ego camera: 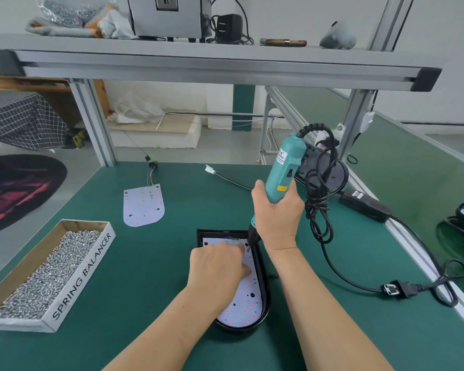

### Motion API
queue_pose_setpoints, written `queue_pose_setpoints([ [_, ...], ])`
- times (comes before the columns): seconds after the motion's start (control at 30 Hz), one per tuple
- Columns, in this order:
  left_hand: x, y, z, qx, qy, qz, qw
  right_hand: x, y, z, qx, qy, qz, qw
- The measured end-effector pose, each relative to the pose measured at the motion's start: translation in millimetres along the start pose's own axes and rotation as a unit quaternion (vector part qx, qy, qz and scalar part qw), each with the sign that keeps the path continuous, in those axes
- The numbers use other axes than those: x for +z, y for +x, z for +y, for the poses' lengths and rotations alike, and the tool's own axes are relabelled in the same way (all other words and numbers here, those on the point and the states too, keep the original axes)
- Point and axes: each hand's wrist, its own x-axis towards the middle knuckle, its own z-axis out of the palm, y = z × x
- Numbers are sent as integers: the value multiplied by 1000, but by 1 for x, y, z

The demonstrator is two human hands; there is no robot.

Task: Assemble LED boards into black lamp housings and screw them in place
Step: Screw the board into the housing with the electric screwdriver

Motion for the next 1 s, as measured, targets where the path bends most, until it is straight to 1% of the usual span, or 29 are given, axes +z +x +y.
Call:
queue_pose_setpoints([
  [0.13, -3, -1, 1, 2, -4, -13, 1000, -11, -2, 1, 0, 26, -5, 1000],
  [0.2, -5, -1, 1, 7, -4, -13, 1000, -21, -2, -6, 0, 63, -1, 998],
  [0.23, -6, -1, 1, 9, -2, -13, 1000, -26, 0, -11, 7, 91, 16, 996],
  [0.3, -7, -2, 1, 13, 1, -13, 1000, -35, 4, -21, 31, 146, 74, 986],
  [0.33, -8, -3, 2, 14, 1, -12, 1000, -39, 6, -23, 58, 174, 104, 977],
  [0.4, -9, -5, 2, 17, 4, -11, 1000, -51, 6, -17, 149, 226, 137, 953],
  [0.5, -13, -7, 4, 19, 10, -12, 1000, -70, -4, 6, 296, 267, 134, 907],
  [0.57, -12, -5, 4, 17, 20, -23, 999, -77, -10, 19, 362, 289, 122, 878],
  [0.63, -11, -4, 6, 8, 13, -27, 1000, -79, -14, 27, 398, 300, 103, 861],
  [0.7, -12, -4, 7, 1, -10, -20, 1000, -78, -16, 31, 410, 305, 92, 855],
  [0.77, -13, -6, 2, -19, -77, 9, 997, -78, -17, 34, 407, 303, 81, 858],
  [0.8, -12, -6, -3, -37, -147, 22, 988, -77, -18, 36, 405, 302, 76, 860],
  [0.83, -13, -5, -10, -68, -267, 33, 961, -77, -18, 37, 403, 299, 71, 862],
  [0.87, -15, -5, -17, -116, -393, 41, 911, -76, -18, 37, 404, 295, 66, 864],
  [0.9, -18, -7, -26, -171, -509, 47, 842, -76, -18, 37, 405, 289, 62, 865],
  [0.93, -20, -8, -39, -231, -605, 62, 759, -75, -18, 37, 406, 282, 59, 867],
  [0.97, -21, -12, -53, -285, -696, 76, 655, -74, -18, 37, 406, 277, 57, 869],
  [1.0, -18, -13, -67, -326, -762, 98, 551, -74, -18, 37, 406, 274, 57, 870],
])
